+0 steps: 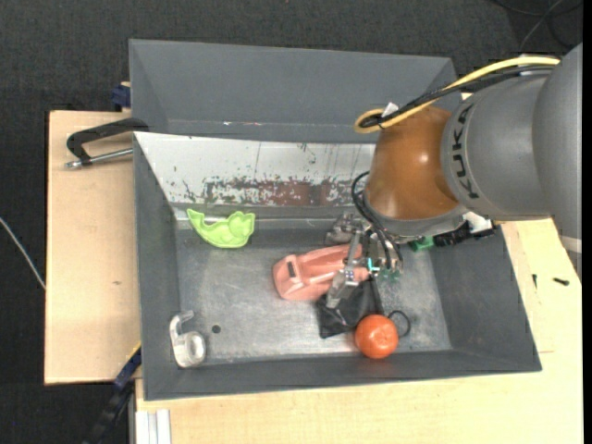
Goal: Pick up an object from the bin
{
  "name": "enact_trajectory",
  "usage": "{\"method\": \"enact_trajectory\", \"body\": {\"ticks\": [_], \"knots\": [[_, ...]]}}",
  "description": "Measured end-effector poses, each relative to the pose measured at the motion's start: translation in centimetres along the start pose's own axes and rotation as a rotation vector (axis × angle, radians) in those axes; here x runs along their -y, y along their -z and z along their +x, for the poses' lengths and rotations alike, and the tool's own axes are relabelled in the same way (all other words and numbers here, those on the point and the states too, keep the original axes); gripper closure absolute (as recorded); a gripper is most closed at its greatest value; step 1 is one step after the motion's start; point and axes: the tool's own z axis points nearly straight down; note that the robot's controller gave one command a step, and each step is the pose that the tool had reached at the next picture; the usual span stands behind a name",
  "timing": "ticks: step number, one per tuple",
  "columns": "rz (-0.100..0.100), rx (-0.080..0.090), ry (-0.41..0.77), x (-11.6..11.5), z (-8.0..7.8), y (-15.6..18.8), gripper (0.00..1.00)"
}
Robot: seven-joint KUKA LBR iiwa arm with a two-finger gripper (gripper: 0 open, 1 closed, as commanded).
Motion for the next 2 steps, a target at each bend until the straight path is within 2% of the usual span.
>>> {"method": "enact_trajectory", "body": {"ticks": [1, 2], "knots": [[0.001, 0.000, -0.001, 0.1, 0.0, -0.1, 0.00], [-0.006, -0.017, 0.016, 1.0, -2.7, -0.7, 1.00]]}}
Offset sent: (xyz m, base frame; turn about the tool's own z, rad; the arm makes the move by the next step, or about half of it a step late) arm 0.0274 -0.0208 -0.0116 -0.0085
